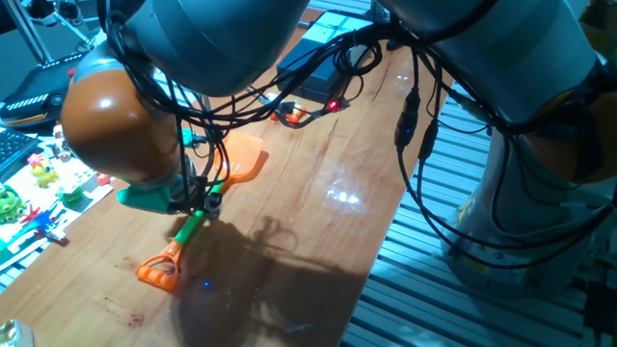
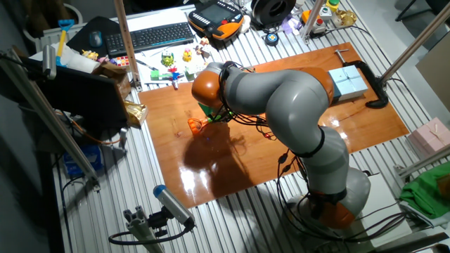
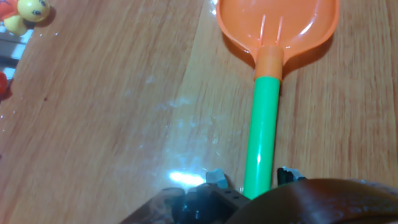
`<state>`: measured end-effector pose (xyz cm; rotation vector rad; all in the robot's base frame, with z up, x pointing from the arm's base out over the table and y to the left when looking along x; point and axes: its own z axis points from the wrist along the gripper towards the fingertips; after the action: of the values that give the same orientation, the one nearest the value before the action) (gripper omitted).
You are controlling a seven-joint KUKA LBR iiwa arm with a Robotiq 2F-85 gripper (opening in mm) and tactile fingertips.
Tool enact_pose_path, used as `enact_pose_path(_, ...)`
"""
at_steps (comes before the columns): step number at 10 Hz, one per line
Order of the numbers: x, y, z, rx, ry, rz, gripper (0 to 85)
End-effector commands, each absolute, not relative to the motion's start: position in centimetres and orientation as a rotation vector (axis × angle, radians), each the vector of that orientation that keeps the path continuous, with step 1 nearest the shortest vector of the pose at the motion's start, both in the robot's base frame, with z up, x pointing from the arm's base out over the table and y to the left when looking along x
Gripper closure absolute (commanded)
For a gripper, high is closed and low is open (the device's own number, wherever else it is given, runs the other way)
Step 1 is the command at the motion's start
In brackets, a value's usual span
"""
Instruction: Use a shovel to scoop up an object
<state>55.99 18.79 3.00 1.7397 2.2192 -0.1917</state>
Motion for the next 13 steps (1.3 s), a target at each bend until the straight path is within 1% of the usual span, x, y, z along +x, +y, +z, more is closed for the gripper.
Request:
enact_pose_path(1,56.0,18.8,2.8,1.737,2.217,-0.191,37.3)
enact_pose_path(3,56.0,18.7,2.7,1.734,2.223,-0.195,39.7)
enact_pose_path(5,56.0,18.7,2.8,1.733,2.222,-0.197,47.7)
enact_pose_path(8,56.0,18.6,3.0,1.721,2.241,-0.181,78.0)
enact_pose_path(9,56.0,18.5,3.1,1.717,2.249,-0.166,83.7)
enact_pose_path(13,56.7,17.4,5.3,1.785,2.289,-0.090,84.3)
